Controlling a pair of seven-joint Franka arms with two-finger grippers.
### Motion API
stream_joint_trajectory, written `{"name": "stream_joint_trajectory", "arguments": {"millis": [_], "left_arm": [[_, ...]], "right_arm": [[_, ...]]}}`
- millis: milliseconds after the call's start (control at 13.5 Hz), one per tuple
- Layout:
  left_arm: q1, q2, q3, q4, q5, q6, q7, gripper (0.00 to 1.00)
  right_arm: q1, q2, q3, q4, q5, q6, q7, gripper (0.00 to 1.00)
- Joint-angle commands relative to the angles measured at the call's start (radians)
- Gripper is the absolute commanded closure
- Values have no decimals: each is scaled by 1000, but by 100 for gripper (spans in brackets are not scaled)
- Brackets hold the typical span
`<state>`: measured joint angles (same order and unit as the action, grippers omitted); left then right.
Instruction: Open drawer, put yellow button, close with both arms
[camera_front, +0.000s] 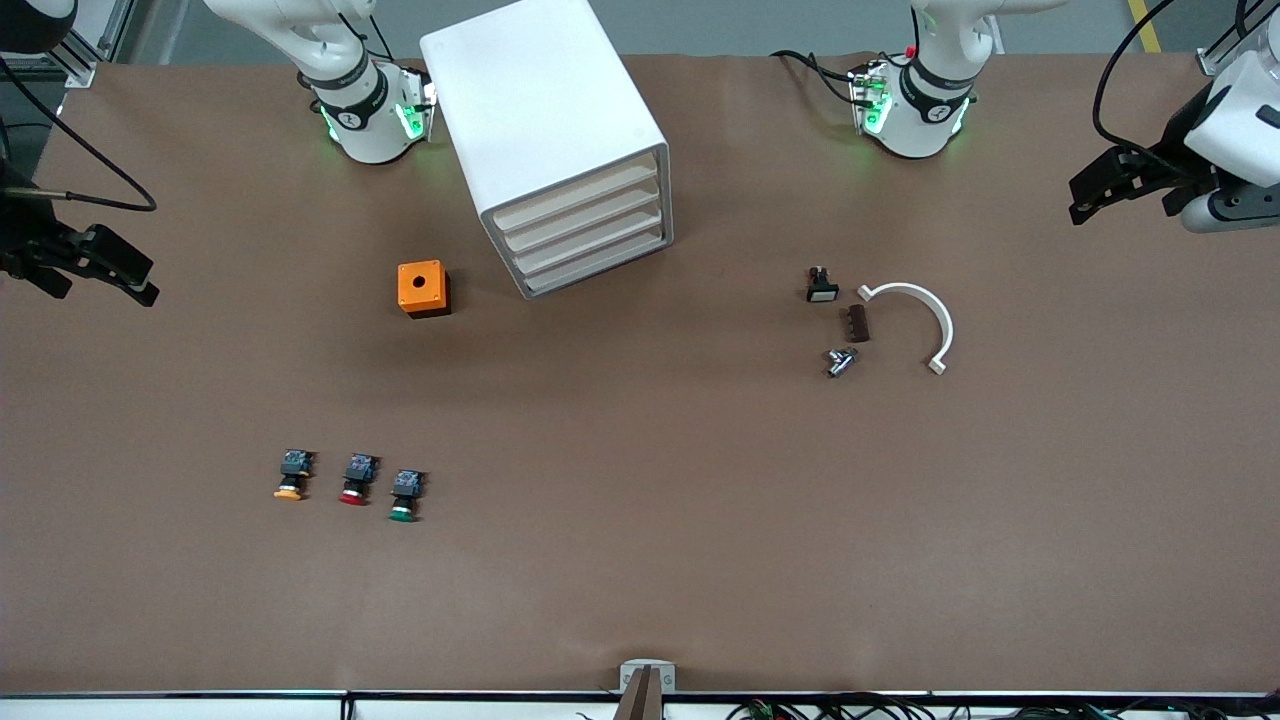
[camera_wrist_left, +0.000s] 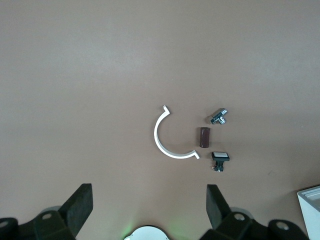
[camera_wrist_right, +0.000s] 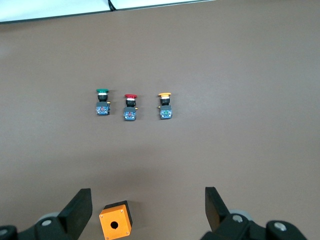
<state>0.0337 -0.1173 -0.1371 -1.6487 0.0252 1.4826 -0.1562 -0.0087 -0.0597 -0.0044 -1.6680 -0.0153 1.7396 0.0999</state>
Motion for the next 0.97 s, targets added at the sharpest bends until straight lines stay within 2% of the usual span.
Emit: {"name": "stream_joint_trajectory", "arguments": {"millis": [0, 371, 669, 891], "left_arm": [[-3, 18, -4, 32, 22, -27, 9, 0], [-9, 102, -4, 101, 24, -38, 12, 0], [-14, 209, -6, 102, 22, -38, -14, 0], [-50, 275, -12, 102, 7, -38, -133, 0]], "right_arm": [[6, -14, 1, 1, -6, -12, 0, 0], [6, -14, 1, 1, -6, -14, 0, 0], [6, -14, 1, 2, -6, -18, 0, 0], [-1, -12, 0, 2, -6, -25, -6, 0]]}}
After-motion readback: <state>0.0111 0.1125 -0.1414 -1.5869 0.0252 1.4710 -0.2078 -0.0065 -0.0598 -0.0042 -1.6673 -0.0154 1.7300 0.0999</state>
